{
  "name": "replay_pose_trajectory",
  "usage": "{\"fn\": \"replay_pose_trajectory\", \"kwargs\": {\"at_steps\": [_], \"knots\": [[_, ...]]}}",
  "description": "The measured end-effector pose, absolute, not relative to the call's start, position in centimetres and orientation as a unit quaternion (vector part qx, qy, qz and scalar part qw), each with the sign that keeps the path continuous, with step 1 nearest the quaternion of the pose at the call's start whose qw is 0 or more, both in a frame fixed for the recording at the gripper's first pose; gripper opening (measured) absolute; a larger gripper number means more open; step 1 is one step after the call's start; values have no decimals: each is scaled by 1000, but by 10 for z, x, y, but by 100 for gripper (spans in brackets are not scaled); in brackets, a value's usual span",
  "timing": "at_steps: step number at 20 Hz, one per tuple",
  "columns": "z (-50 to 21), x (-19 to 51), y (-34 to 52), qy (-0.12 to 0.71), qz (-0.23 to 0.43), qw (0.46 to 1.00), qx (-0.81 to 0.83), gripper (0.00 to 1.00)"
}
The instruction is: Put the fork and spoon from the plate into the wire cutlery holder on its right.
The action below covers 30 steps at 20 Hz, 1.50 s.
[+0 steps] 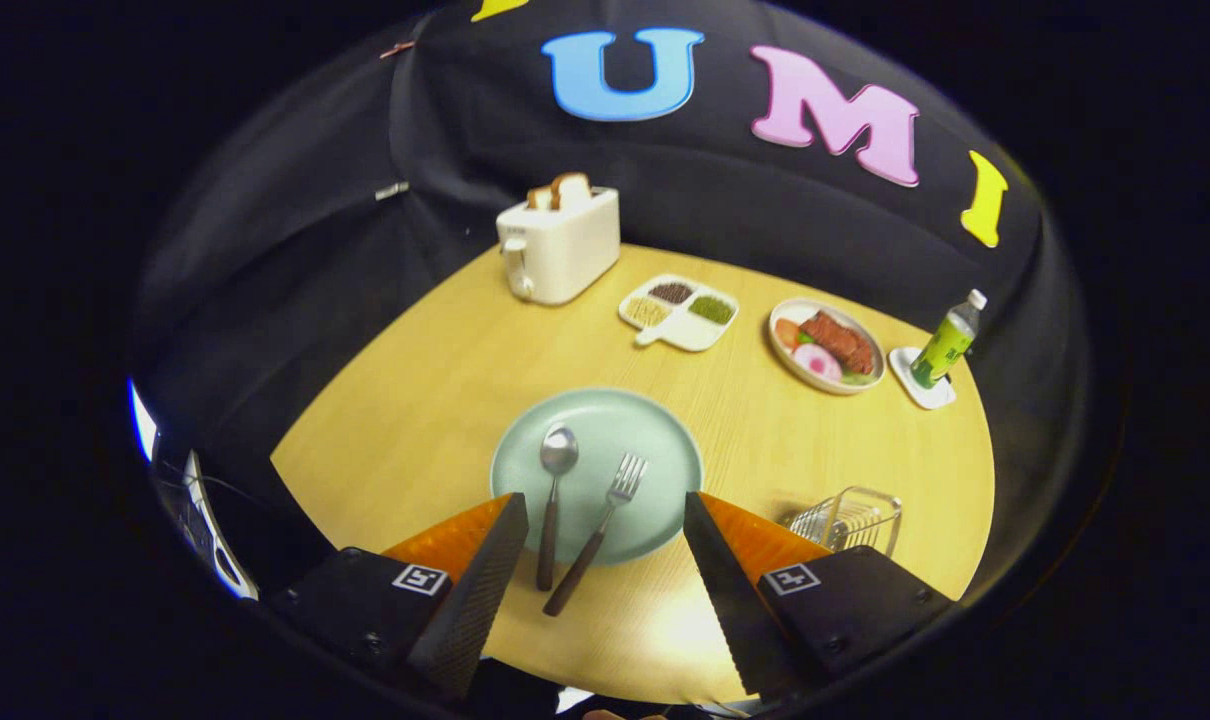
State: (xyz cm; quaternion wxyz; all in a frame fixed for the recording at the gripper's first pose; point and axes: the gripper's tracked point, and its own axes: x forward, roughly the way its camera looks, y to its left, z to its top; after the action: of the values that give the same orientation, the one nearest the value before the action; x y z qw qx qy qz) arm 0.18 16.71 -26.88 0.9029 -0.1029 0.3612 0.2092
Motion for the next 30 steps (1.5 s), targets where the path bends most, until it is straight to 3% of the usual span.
{"fn": "replay_pose_trajectory", "kwargs": {"at_steps": [3,10,12,16,18,19,20,22,27,30], "knots": [[-317,-2,167,433,196,874,-106,98],[-343,31,159,465,136,872,-73,97],[-351,31,163,475,136,865,-88,91],[-365,26,167,491,134,854,-106,78],[-375,28,166,502,130,847,-116,64],[-377,26,167,508,132,843,-120,49],[-383,26,167,517,134,837,-122,45],[-385,25,168,527,130,832,-119,26],[-386,31,167,531,145,823,-139,7],[-377,30,167,541,145,821,-107,7]]}}
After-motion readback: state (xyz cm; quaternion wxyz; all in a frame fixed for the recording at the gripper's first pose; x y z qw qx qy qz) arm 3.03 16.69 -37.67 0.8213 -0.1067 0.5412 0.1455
